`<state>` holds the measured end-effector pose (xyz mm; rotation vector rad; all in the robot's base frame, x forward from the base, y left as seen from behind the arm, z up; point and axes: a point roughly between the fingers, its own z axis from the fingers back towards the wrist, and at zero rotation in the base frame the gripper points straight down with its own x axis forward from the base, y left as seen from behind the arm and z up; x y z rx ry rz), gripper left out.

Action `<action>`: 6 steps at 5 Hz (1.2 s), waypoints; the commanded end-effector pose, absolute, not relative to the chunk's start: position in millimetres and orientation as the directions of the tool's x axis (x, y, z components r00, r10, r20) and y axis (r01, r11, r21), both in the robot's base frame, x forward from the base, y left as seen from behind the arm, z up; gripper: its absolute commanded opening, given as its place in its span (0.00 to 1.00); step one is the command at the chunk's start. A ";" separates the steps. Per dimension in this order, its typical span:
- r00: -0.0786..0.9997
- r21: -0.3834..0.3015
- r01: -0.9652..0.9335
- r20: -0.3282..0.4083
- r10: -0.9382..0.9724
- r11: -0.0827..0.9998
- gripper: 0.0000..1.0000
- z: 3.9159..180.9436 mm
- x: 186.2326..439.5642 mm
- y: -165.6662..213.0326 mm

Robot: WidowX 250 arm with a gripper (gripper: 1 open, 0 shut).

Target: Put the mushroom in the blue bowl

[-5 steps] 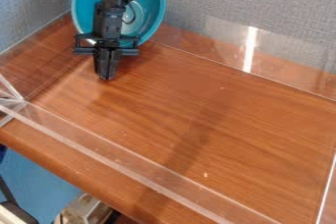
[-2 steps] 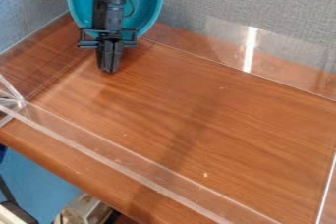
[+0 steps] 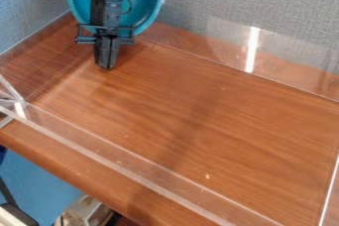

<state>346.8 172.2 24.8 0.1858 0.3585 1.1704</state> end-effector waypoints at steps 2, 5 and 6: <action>0.364 0.307 -0.867 -0.145 0.920 0.391 0.00 38.3 367.9 170.0; 0.426 0.306 -0.839 -0.146 0.893 0.450 0.00 53.8 381.9 144.3; 0.455 0.308 -0.823 -0.148 0.878 0.478 0.00 52.1 379.4 140.9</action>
